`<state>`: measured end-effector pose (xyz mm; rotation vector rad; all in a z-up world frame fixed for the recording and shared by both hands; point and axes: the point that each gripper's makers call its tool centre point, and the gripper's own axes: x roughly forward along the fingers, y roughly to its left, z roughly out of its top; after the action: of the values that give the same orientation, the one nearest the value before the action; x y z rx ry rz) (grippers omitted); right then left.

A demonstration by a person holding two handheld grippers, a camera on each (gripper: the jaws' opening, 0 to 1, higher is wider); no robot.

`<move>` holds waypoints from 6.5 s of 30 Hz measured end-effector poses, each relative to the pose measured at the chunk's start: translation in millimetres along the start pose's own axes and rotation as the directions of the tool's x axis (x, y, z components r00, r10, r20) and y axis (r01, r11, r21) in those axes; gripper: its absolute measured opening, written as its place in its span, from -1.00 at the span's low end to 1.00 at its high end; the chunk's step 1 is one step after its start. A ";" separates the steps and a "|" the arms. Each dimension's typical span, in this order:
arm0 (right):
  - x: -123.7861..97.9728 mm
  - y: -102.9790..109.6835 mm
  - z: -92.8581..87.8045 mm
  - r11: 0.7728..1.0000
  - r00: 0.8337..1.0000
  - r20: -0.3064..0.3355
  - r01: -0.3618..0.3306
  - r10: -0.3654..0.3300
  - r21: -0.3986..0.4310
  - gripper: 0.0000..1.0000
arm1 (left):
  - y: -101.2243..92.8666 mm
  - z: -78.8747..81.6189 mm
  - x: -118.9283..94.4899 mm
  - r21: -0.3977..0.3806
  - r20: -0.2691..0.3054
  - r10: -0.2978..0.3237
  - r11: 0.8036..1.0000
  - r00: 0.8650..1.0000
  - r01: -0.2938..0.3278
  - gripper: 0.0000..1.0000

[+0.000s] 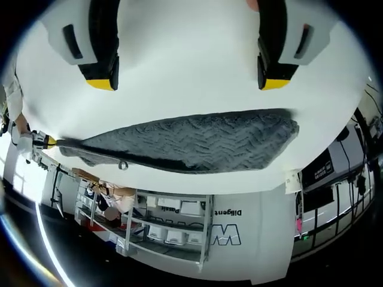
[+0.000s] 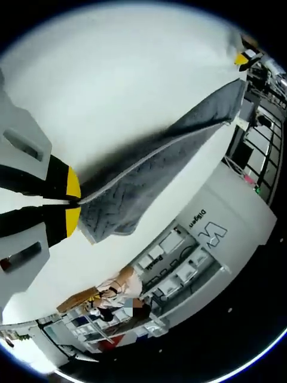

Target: Open the folded towel by lifting each exposed corner and separating the folded layers until the towel lies flat within the target outline without major curled edges

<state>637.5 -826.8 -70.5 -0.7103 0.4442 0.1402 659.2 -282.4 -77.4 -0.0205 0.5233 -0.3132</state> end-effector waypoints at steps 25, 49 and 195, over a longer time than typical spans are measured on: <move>-9.5 2.7 7.1 0.973 0.992 0.076 -0.110 0.096 0.205 0.85 | -4.2 -0.9 -1.3 -0.015 0.002 -0.020 1.000 1.000 0.020 0.89; -28.7 32.6 44.9 0.892 0.945 0.232 -0.299 0.229 0.339 0.98 | -32.5 58.8 8.5 0.134 0.110 -0.121 0.985 0.987 0.106 0.91; -35.9 55.4 56.4 0.882 0.908 0.257 -0.395 0.332 0.256 0.98 | -114.7 -59.9 -74.0 0.396 -0.410 -0.414 0.721 0.812 0.568 -0.91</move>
<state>609.7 -747.1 -50.1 -0.2964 0.3851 0.4895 535.8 -365.9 -81.8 0.4129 0.7179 -0.9998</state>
